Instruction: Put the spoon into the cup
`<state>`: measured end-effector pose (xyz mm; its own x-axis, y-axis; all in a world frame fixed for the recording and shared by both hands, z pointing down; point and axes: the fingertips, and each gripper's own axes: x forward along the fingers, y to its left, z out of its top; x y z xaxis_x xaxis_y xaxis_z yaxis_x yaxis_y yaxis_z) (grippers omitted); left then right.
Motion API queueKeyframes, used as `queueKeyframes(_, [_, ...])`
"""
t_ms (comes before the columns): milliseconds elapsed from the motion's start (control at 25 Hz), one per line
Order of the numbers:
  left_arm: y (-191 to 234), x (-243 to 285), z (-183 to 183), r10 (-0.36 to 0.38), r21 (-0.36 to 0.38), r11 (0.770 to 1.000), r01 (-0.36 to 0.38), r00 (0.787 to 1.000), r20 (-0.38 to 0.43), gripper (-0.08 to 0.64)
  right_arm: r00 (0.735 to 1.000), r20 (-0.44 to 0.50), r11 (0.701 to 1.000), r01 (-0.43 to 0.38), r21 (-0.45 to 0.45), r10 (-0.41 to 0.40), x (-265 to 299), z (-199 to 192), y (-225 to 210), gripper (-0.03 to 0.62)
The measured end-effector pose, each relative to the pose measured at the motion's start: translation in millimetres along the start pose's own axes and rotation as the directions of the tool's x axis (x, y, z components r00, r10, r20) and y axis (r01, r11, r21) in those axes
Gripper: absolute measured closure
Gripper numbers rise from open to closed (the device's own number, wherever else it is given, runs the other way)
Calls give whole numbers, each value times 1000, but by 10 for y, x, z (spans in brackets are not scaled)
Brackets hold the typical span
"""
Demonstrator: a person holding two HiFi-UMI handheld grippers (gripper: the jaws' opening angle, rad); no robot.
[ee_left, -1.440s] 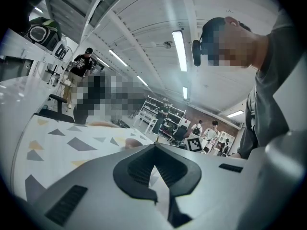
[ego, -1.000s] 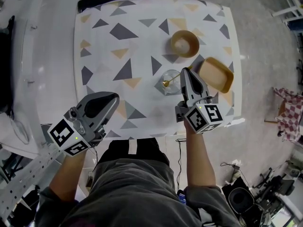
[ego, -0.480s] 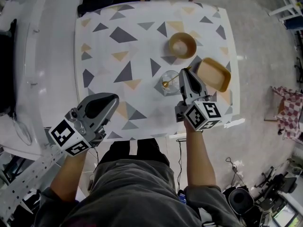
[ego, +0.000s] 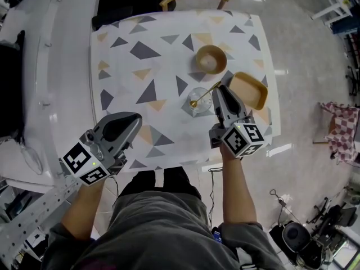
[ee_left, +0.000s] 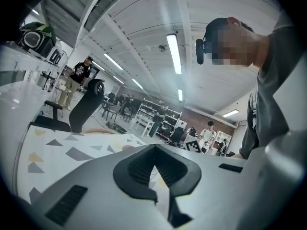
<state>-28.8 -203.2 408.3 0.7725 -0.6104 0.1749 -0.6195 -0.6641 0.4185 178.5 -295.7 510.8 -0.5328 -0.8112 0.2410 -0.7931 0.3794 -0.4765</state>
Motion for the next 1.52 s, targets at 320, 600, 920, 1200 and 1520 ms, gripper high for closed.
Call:
queueKeyframes(320, [-191, -106, 259, -39, 34, 999, 37, 998, 49, 545, 998, 63, 999, 29, -34, -27, -325, 363, 168, 499])
queueKeyframes(600, [-355, -292, 366, -80, 51, 996, 76, 994, 77, 545, 993, 114, 998, 31, -60, -24, -682, 589, 530, 508])
queueKeyframes(920, [-499, -513, 495, -116, 76, 991, 109, 988, 100, 545, 988, 154, 997, 21, -75, -10, -980, 686, 952, 520])
queueKeyframes(1200, [-637, -671, 571, -147, 92, 986, 137, 982, 114, 545, 983, 182, 997, 7, -78, 7, -1209, 725, 1312, 528])
queueKeyframes(1520, [-794, -795, 643, -196, 114, 977, 182, 973, 124, 545, 976, 218, 998, -4, -66, 18, -1452, 754, 1630, 539])
